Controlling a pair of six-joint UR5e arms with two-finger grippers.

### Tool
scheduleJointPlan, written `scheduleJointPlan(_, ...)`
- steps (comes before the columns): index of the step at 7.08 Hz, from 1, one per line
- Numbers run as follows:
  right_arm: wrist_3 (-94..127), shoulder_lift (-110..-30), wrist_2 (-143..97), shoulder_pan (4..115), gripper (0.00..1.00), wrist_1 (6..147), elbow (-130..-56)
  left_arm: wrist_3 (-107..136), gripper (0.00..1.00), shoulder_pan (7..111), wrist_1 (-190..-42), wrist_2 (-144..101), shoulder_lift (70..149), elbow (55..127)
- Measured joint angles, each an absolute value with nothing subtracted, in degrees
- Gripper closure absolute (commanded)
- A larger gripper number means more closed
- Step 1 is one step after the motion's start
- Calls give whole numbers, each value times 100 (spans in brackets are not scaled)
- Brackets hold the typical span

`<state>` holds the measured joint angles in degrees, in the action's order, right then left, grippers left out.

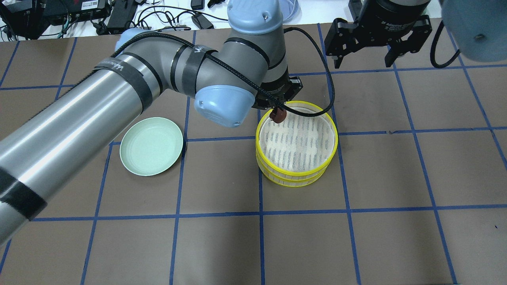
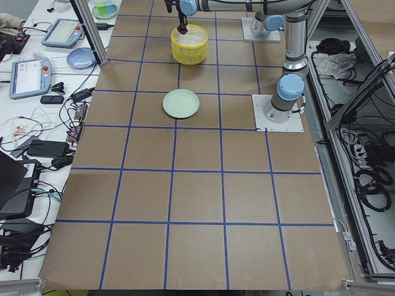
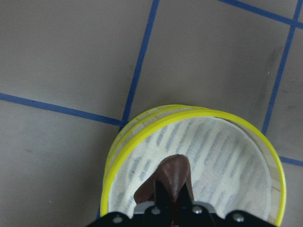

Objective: Stack buns with steamer

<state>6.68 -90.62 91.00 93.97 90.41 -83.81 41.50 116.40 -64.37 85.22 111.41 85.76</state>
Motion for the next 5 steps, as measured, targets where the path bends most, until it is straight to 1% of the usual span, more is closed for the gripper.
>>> scheduleJointPlan(1,677,-9100,9090,9280,0,9012,-8386,4173,32,11702,-6335,8514,11278,8588)
scheduleJointPlan(2,702,-9139,9095,9229,0,8997,-8390,4182,17,11742,-6288,8522,11363,8631)
scheduleJointPlan(3,714,-9162,9099,9211,0,8983,-8392,4203,0,11767,-6221,8529,11404,8731)
scheduleJointPlan(5,718,-9171,9102,9204,0,8981,-8396,4366,0,11783,-6053,8511,11412,8882)
